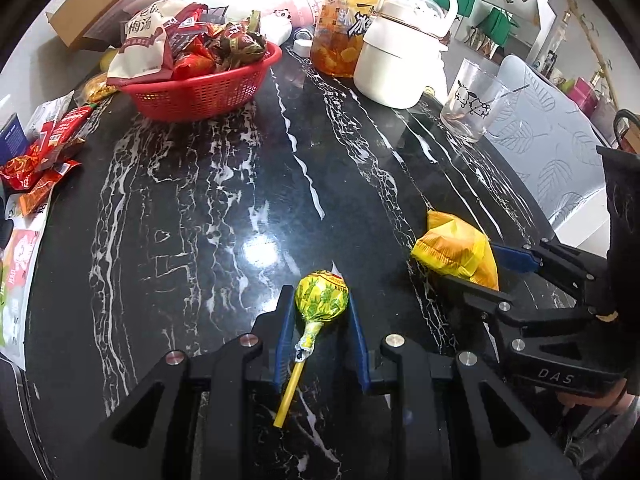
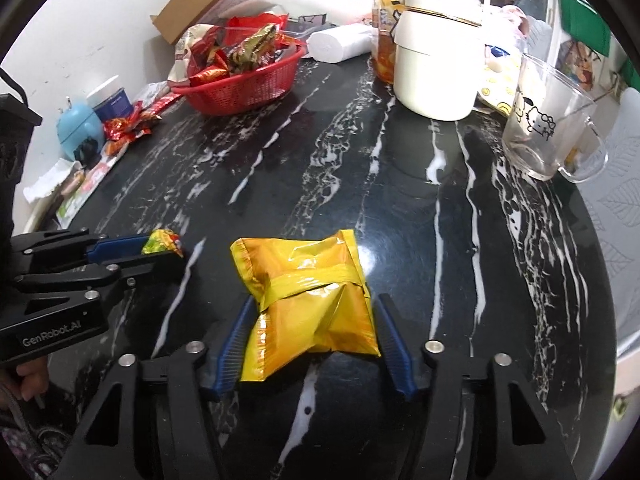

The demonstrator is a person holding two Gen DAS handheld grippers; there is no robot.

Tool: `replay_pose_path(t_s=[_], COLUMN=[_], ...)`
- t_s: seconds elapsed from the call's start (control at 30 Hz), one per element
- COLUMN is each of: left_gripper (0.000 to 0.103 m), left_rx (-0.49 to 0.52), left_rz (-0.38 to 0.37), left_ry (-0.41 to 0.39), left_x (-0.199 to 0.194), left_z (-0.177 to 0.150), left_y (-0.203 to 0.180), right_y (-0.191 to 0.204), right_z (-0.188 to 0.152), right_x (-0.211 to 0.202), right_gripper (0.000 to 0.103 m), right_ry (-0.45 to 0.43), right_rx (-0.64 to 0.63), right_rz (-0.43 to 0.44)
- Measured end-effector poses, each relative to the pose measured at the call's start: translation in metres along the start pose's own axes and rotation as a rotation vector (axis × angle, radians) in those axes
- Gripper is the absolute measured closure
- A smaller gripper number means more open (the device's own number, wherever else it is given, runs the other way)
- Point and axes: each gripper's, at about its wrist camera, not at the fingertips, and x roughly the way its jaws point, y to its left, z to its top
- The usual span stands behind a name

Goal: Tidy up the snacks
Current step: 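Lift the lollipop and yellow packet and carry them toward the red basket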

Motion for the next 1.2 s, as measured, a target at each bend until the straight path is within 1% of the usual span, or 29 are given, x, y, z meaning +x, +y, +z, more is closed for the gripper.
replay_pose_path(t_s=[0.07, 0.1, 0.33, 0.67, 0.8, 0.97, 1.2], left_gripper=[0.078, 0.078, 0.078, 0.078, 0.078, 0.078, 0.078], left_rx=[-0.003, -0.005, -0.02, -0.044, -0.054, -0.076, -0.091], left_rz=[0.002, 0.002, -0.005, -0.016, -0.009, 0.003, 0.026], left_ry=[0.001, 0.001, -0.022, -0.094, -0.138, -0.201, -0.289], left_x=[0.0, -0.001, -0.011, -0.037, -0.049, -0.065, -0.083], left_z=[0.0, -0.001, -0.001, 0.014, 0.026, 0.048, 0.086], left_y=[0.0, 0.0, 0.002, 0.011, 0.016, 0.028, 0.046], right_y=[0.001, 0.002, 0.006, 0.013, 0.017, 0.021, 0.031], right_z=[-0.001, -0.001, 0.001, 0.016, 0.032, 0.057, 0.105], right_x=[-0.001, -0.002, -0.012, -0.027, -0.033, -0.035, -0.036], right_gripper=[0.052, 0.056, 0.06, 0.06, 0.06, 0.06, 0.06], right_ry=[-0.007, -0.014, -0.052, -0.098, -0.125, -0.16, -0.223], right_rx=[-0.001, -0.005, 0.002, -0.003, -0.016, -0.035, -0.08], right_rz=[0.011, 0.016, 0.036, 0.09, 0.12, 0.144, 0.178])
